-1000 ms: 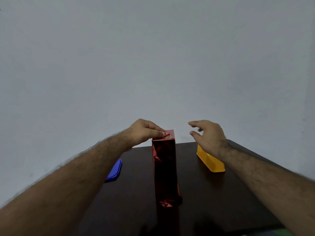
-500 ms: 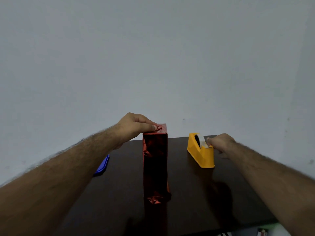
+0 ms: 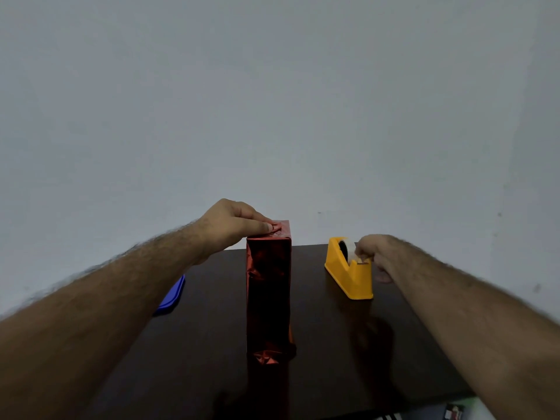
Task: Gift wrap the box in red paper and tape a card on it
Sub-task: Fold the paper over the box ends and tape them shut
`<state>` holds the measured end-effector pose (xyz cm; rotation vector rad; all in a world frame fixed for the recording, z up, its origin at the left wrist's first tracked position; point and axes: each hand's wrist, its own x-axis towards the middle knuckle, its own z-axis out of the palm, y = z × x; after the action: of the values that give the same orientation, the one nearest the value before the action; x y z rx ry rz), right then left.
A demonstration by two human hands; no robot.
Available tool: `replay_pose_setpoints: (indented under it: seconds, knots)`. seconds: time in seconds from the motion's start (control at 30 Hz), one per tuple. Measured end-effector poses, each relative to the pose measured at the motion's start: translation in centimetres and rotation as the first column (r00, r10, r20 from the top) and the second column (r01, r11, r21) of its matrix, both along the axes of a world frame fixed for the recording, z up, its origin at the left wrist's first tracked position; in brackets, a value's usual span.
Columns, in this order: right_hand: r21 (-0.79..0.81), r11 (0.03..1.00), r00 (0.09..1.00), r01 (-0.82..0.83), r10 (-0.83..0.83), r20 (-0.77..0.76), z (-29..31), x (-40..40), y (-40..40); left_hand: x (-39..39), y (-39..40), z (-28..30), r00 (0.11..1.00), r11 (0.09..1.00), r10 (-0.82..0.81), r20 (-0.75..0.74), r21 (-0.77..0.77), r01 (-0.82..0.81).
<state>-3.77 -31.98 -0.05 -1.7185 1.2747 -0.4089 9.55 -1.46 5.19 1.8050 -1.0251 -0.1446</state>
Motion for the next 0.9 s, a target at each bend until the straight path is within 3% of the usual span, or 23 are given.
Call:
replay_pose_setpoints:
  seconds: [0.07, 0.17, 0.3, 0.6, 0.73, 0.83, 0.9]
  knots:
    - [0.068, 0.997, 0.993, 0.031, -0.039, 0.112, 0.0, 0.0, -0.1, 0.1, 0.1, 0.2, 1.000, 1.000, 0.003, 0.010, 0.010, -0.003]
    - [0.127, 0.991, 0.987, 0.048, -0.067, 0.149, -0.2, -0.9, 0.1, -0.1, 0.3, 0.3, 1.000, 1.000, 0.005, 0.015, 0.022, -0.005]
    - [0.156, 0.985, 0.983, 0.077, -0.102, 0.154, -2.0, -2.3, 0.7, -0.3, 0.5, 0.3, 1.000, 1.000, -0.004, 0.013, 0.025, 0.003]
    - [0.174, 0.970, 0.890, 0.167, -0.224, 0.397, -6.1, -2.3, 0.9, 0.0, 0.5, -0.1, 1.000, 1.000, 0.001, 0.011, 0.010, -0.001]
    - [0.198, 0.962, 0.890, 0.189, -0.253, 0.379, -7.1, -1.6, 0.8, 0.0, 0.6, -0.2, 1.000, 1.000, 0.004, 0.006, 0.010, -0.004]
    - [0.195, 0.961, 0.941, 0.197, -0.241, 0.236, -7.8, -2.1, 0.4, 0.0, 0.6, 0.0, 1.000, 1.000, 0.005, 0.004, 0.014, -0.005]
    - [0.186, 0.957, 0.916, 0.223, -0.271, 0.294, -7.7, -2.7, 0.6, 0.2, 0.5, 0.0, 1.000, 1.000, 0.003, 0.018, 0.022, -0.003]
